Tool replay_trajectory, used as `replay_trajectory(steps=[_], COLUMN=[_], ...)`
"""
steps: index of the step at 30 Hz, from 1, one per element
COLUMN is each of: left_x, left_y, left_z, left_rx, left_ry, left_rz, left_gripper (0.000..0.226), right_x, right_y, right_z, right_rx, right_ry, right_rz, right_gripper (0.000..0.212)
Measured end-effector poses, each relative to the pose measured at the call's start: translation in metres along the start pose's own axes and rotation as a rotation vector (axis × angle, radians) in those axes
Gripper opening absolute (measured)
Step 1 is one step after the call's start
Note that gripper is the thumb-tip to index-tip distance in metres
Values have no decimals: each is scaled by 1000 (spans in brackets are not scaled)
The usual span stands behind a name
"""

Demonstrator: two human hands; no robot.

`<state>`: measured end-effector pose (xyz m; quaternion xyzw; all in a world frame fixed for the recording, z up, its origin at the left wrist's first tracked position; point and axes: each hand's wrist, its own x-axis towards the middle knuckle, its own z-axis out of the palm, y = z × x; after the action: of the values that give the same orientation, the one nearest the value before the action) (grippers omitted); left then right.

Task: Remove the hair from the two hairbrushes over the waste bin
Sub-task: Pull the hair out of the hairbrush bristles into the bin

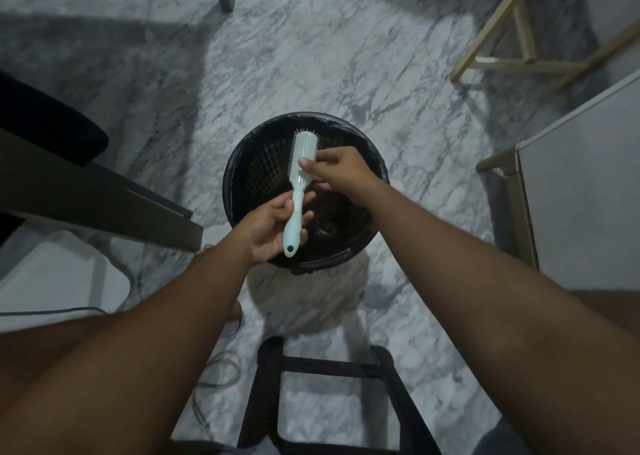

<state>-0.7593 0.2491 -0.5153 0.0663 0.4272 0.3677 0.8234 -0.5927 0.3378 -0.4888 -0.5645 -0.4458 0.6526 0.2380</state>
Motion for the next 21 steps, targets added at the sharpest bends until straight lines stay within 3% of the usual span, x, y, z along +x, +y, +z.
replay_trajectory(steps=[8,15,18,19,21], left_x=[-1,-5,-5,-4,-3], left_y=[-3,-5,-4,-4,-4], left_z=[-3,-10,-10,-9,-8], left_rx=[-41,-55,-58,-54,-45], left_ry=[22,41,28,24,21], left_rz=[2,17,16,12,5], left_gripper=[40,42,42,42,43], right_x=[10,19,17,15,12], right_y=[2,3,13,14,12], right_z=[-7,-22,-24,-20,-12], right_rx=[-359,-203,-642,-700,-517], right_ry=[148,608,364,297,230], right_rz=[-91,-112,41,66,40], right_gripper=[39,33,15,24,45])
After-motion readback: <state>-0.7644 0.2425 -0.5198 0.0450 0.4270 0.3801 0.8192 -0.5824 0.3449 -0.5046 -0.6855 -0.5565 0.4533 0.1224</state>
